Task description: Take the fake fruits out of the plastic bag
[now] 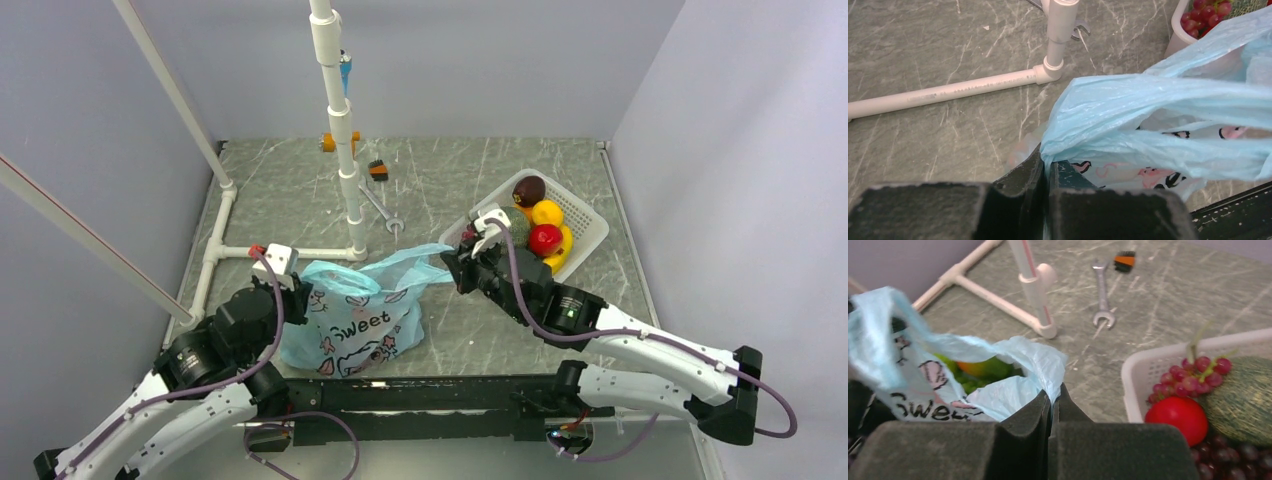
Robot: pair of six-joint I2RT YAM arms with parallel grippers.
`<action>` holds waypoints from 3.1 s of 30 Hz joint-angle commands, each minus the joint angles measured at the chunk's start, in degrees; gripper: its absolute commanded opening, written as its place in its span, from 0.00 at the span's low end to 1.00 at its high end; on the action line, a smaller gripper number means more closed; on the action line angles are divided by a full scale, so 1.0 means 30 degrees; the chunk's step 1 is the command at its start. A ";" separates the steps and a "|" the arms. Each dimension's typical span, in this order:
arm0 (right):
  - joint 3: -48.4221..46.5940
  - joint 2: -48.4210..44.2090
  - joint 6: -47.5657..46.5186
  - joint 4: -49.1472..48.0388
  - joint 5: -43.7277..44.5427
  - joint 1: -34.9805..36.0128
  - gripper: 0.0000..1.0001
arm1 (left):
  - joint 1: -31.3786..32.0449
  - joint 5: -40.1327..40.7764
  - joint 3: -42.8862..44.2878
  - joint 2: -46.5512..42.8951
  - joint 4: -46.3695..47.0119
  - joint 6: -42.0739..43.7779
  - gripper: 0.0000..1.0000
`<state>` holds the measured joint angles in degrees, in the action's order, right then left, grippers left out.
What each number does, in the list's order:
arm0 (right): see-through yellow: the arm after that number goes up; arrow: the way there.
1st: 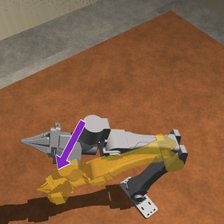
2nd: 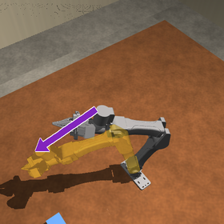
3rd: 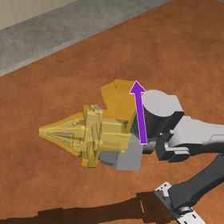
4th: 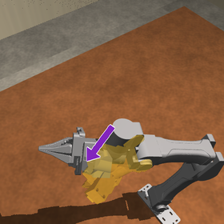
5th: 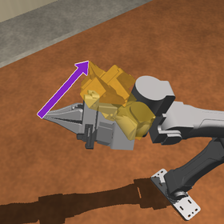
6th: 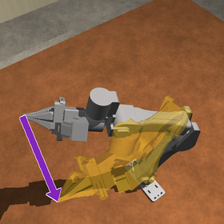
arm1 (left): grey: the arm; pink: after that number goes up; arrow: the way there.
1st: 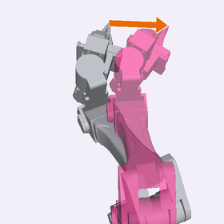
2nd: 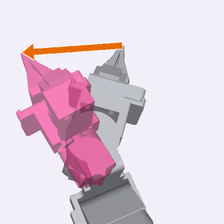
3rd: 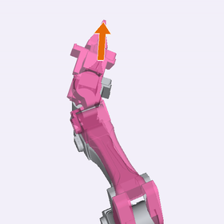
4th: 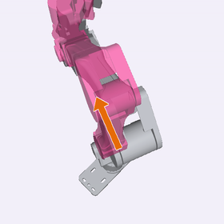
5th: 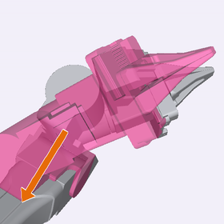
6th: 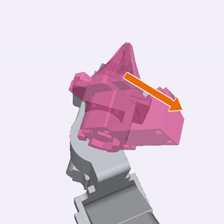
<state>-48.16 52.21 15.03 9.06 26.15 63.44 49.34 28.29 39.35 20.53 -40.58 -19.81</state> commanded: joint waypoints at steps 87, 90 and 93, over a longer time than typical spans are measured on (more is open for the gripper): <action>-0.3289 -0.0365 0.1303 0.6089 -0.6666 -0.4750 0.46 | -0.3924 -0.7029 0.5662 0.1207 -0.1928 -0.5279 0.00; -0.5102 -0.0298 0.0319 0.7540 -0.6321 -0.4737 0.67 | -0.3921 -0.6986 0.4830 -0.0504 -0.2025 -0.6292 0.00; -0.7394 0.0055 -0.0273 0.8456 -0.6427 -0.4677 0.85 | -0.3911 -0.7051 0.4786 -0.1054 -0.2633 -0.6616 0.00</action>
<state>-60.31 52.99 17.63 31.55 8.16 49.43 37.85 9.67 53.80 19.18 -49.08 -34.65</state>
